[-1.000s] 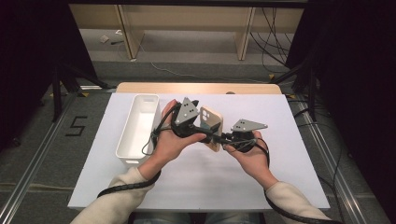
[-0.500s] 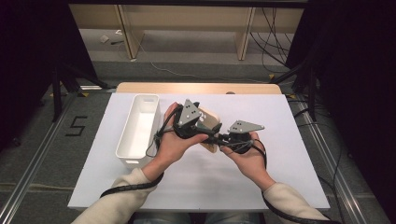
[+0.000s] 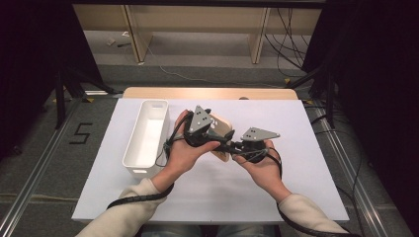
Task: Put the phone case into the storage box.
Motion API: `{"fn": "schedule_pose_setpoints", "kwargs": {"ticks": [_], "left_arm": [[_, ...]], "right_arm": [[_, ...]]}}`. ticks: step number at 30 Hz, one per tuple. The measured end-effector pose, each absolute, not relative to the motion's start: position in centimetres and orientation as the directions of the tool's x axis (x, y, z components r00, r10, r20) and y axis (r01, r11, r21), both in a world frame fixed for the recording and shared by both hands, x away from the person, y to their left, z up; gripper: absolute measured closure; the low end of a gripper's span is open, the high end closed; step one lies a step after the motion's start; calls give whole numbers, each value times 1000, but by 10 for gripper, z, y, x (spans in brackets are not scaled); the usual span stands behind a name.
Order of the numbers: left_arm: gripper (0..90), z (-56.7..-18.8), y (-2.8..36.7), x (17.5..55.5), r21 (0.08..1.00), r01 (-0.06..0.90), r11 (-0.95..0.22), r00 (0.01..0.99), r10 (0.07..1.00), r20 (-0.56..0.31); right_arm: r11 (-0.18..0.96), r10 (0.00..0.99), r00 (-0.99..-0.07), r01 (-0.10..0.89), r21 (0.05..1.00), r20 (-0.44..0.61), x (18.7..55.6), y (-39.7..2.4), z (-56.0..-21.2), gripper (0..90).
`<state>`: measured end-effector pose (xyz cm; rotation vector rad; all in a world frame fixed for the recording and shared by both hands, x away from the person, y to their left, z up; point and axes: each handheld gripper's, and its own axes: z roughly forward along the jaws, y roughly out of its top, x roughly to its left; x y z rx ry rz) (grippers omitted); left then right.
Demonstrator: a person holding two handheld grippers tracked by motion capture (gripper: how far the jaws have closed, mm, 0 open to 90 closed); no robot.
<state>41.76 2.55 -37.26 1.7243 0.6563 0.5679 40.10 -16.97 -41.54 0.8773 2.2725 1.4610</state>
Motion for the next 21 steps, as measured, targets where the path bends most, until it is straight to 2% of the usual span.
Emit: {"fn": "schedule_pose_setpoints", "kwargs": {"ticks": [4,17,21], "left_arm": [[62,-373,24,417,972,135,-192,726,687,35],[86,-372,26,417,971,142,-191,726,687,29],[91,-371,26,417,972,138,-189,723,690,31]], "right_arm": [[293,637,-767,334,896,78,401,-170,-416,804],[291,635,-769,326,900,73,402,-170,-418,790],[295,631,-773,318,901,66,402,-169,-418,729]]}}
